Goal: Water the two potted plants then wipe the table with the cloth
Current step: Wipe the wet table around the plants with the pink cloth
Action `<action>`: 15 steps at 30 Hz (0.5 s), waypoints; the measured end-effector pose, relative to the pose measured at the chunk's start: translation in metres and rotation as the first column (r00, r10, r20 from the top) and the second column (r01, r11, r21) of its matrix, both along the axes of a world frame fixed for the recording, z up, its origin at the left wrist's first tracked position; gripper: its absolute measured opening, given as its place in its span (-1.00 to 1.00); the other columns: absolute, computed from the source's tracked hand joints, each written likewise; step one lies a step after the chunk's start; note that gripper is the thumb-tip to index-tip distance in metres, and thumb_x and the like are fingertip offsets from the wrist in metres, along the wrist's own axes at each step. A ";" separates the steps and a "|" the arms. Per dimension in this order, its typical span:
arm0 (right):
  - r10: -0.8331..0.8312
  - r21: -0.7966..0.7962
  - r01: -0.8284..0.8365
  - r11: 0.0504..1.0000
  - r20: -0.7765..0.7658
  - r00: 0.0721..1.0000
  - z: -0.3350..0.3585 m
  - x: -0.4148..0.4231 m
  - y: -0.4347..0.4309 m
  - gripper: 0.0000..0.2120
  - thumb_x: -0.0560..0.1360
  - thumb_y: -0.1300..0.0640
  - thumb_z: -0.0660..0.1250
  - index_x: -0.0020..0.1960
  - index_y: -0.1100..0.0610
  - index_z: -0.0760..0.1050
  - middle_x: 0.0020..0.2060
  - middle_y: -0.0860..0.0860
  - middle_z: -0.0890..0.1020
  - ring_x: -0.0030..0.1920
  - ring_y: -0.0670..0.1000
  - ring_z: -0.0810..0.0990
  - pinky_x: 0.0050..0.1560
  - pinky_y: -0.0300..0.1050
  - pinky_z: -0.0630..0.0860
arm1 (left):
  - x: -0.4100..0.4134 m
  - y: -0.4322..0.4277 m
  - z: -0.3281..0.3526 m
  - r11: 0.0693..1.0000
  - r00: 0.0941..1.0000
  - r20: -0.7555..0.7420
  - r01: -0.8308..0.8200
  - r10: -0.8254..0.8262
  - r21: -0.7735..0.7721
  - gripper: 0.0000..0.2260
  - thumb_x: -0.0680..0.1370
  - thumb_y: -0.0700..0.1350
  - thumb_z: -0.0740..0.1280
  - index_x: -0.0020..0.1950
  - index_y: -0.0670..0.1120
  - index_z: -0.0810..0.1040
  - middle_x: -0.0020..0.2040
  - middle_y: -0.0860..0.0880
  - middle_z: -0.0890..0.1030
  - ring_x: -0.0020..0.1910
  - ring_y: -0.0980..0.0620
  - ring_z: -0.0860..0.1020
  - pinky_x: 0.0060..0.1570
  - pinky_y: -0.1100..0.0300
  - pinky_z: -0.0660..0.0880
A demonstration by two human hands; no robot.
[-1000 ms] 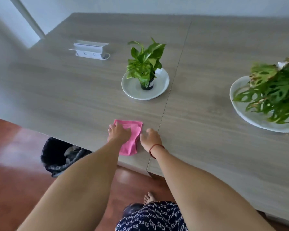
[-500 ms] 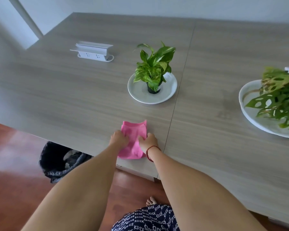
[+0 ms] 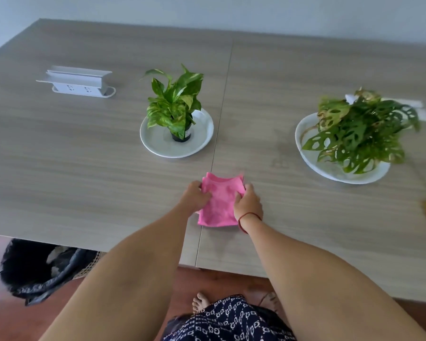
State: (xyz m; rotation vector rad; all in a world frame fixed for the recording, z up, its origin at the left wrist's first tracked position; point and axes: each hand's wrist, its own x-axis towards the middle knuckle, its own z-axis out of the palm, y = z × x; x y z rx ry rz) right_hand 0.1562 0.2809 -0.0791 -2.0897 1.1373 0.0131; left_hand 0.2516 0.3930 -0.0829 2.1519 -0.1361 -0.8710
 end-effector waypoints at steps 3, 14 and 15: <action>-0.001 -0.120 -0.005 0.993 -0.056 0.998 -0.011 -0.008 -0.006 -0.63 0.57 0.10 0.23 0.35 0.12 0.28 0.27 0.14 0.43 0.25 0.19 0.48 0.17 0.10 0.47 | -0.008 -0.004 -0.006 0.991 0.985 0.171 -0.053 0.031 0.125 -0.60 0.55 -0.04 0.33 0.32 -0.20 0.39 0.17 -0.17 0.52 0.09 -0.17 0.56 0.07 -0.06 0.54; 0.483 -0.221 -0.501 0.837 -0.134 0.865 -0.051 0.013 0.031 -0.48 0.62 -0.21 0.00 0.53 -0.13 0.02 0.56 0.06 -0.13 0.56 0.11 -0.15 0.50 0.16 -0.23 | 0.029 0.030 -0.048 0.867 0.883 0.470 -0.234 0.000 0.439 -0.48 0.63 0.09 0.10 0.56 -0.01 0.10 0.59 -0.14 -0.03 0.57 -0.07 -0.11 0.45 -0.25 -0.20; 0.493 -0.236 -0.520 0.821 -0.166 0.854 -0.057 0.014 0.030 -0.47 0.61 -0.23 -0.03 0.53 -0.13 0.01 0.56 0.05 -0.13 0.56 0.10 -0.15 0.51 0.17 -0.22 | 0.036 0.032 -0.052 0.864 0.876 0.481 -0.248 0.008 0.438 -0.47 0.63 0.09 0.09 0.57 -0.01 0.09 0.59 -0.14 -0.07 0.57 -0.06 -0.14 0.45 -0.25 -0.23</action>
